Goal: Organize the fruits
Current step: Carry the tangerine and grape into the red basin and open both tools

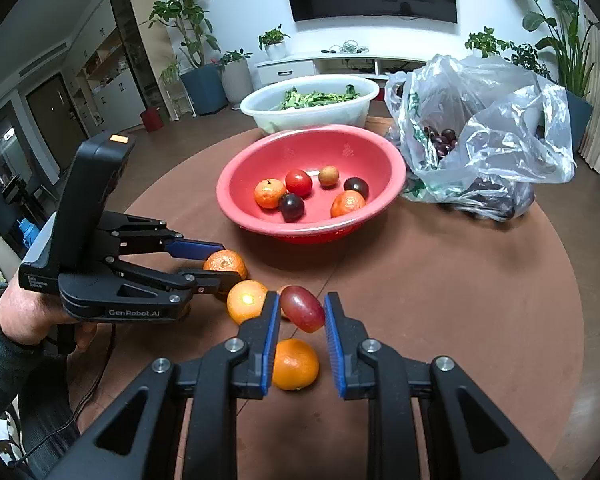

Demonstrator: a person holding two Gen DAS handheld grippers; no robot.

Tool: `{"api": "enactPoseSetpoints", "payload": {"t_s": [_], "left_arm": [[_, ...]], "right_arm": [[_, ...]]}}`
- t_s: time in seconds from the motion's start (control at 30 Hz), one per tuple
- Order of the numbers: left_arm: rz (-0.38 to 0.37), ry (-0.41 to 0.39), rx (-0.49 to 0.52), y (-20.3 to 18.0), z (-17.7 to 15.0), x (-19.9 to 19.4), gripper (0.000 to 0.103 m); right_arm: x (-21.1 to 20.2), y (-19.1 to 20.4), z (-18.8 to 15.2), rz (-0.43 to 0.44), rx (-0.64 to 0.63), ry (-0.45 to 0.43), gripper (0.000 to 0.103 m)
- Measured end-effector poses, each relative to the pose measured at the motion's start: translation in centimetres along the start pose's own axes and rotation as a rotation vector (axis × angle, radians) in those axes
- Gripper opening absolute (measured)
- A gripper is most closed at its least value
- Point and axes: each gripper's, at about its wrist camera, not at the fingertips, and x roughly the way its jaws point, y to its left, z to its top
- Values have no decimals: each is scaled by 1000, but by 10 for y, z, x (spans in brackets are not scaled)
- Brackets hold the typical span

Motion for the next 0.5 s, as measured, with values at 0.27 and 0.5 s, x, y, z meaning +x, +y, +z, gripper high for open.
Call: {"api": "enactPoseSetpoints", "payload": {"t_s": [0.27,0.5], "left_arm": [[9,-68,-22,0,-11,-27,36],[48,-169,-45,10,8,-62,36]], "right_arm": [[-8,0,4,-3,6,-24,25],[-13,-8,26,-6,18,-61,25]]}}
